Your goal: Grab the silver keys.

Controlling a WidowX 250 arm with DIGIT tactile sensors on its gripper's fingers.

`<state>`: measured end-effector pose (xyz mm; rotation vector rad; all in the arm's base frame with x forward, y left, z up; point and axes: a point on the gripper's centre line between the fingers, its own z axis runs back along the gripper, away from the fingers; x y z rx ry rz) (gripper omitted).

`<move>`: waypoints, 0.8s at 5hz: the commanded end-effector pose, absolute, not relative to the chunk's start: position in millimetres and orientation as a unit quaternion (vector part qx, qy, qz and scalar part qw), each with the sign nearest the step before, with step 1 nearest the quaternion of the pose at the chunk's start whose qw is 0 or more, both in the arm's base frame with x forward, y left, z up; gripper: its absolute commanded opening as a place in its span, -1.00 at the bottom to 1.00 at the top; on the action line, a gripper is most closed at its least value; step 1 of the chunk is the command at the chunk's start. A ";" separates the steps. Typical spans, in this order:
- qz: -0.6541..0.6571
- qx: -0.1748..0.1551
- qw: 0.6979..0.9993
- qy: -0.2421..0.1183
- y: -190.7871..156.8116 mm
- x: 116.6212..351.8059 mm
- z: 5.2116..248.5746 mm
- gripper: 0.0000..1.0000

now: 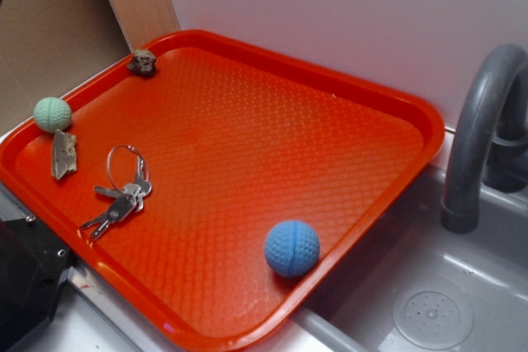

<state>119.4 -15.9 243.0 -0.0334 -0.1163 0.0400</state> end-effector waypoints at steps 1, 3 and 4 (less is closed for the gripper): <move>0.020 -0.017 0.998 -0.058 -15.9 119.4 243.0 1.00; 0.192 -0.040 0.980 -0.035 -10.7 139.1 186.7 1.00; 0.246 -0.040 0.967 -0.057 2.0 148.8 161.5 1.00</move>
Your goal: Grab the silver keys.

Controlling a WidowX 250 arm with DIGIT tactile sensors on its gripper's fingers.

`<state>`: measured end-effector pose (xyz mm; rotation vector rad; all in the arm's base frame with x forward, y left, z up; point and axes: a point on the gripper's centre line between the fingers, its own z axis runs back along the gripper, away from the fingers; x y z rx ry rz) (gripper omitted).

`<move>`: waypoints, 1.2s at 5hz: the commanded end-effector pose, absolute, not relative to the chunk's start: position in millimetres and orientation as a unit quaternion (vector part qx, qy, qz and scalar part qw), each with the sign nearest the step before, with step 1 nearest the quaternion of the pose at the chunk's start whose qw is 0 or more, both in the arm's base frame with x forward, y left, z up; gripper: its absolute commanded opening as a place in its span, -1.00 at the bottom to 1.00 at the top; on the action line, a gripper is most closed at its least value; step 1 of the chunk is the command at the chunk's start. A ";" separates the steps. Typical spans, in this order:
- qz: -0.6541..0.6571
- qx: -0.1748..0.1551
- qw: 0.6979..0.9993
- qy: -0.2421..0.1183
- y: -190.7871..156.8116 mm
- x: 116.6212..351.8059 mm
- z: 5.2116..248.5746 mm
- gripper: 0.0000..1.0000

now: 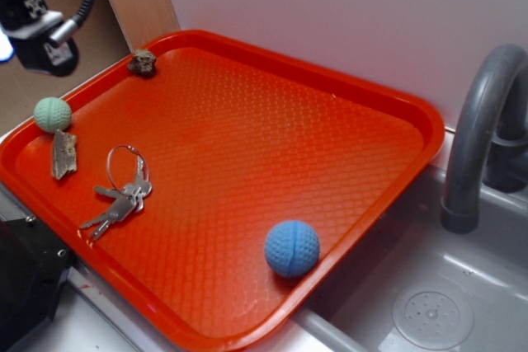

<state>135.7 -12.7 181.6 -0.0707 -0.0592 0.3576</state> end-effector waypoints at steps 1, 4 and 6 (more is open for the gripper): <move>0.220 -0.062 0.970 -0.085 17.0 165.6 132.3 1.00; 0.182 -0.051 0.982 -0.006 9.8 177.6 54.6 1.00; 0.171 -0.033 0.985 -0.005 9.1 198.4 28.7 -1.00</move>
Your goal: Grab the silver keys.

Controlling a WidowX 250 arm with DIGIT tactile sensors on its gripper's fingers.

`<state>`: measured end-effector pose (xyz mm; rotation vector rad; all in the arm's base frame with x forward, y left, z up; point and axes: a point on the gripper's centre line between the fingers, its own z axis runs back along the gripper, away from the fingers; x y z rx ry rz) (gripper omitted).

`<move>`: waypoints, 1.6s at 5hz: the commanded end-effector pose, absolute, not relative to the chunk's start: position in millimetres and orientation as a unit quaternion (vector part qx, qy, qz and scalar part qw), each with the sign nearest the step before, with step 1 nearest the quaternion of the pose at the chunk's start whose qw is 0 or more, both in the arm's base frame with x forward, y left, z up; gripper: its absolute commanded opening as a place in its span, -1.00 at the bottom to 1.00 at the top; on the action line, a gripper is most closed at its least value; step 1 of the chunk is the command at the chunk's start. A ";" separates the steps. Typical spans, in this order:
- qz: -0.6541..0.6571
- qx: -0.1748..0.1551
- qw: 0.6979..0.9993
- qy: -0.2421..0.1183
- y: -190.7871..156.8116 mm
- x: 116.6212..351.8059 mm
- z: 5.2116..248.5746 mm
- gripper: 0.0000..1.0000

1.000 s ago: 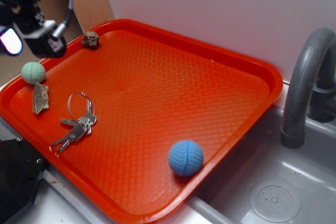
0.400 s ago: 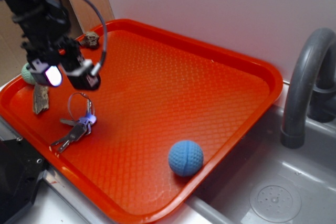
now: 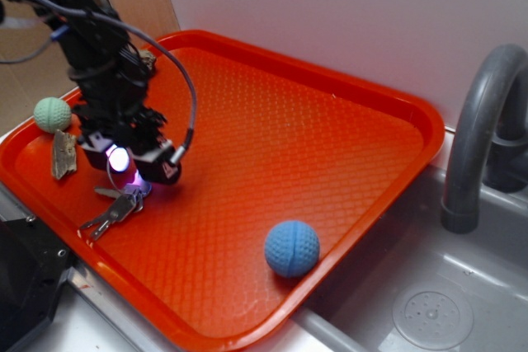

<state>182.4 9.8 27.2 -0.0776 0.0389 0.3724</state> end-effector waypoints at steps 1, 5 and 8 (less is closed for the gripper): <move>0.166 -0.033 0.986 -0.002 7.8 199.6 26.7 -1.00; -0.005 -0.005 0.987 -0.161 -7.3 179.1 179.2 -1.00; -0.006 0.101 0.984 -0.145 4.8 171.4 253.2 -1.00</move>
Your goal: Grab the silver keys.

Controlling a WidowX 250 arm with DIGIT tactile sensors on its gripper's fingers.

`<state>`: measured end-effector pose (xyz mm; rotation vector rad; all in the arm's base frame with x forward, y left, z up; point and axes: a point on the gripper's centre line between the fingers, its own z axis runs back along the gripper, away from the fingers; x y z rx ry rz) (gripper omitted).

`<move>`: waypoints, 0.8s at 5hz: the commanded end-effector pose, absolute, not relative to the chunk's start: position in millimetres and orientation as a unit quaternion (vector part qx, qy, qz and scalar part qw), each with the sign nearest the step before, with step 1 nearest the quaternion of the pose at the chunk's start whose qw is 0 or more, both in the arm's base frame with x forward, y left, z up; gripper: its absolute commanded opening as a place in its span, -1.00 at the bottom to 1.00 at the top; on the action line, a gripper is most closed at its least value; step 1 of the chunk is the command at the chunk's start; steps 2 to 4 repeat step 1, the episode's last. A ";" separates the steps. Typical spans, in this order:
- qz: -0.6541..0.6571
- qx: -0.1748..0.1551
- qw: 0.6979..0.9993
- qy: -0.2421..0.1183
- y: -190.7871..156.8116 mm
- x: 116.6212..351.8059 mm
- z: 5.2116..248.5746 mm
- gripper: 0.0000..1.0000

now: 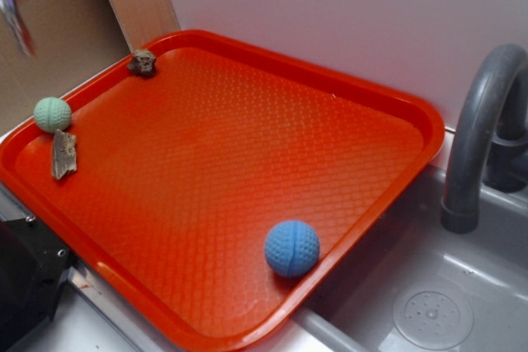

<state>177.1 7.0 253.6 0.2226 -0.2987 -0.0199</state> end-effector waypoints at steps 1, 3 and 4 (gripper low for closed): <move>-0.014 0.085 0.985 -0.150 7.2 170.3 253.8 -1.00; -0.014 0.085 0.985 -0.150 7.2 170.3 253.8 -1.00; -0.014 0.085 0.985 -0.150 7.2 170.3 253.8 -1.00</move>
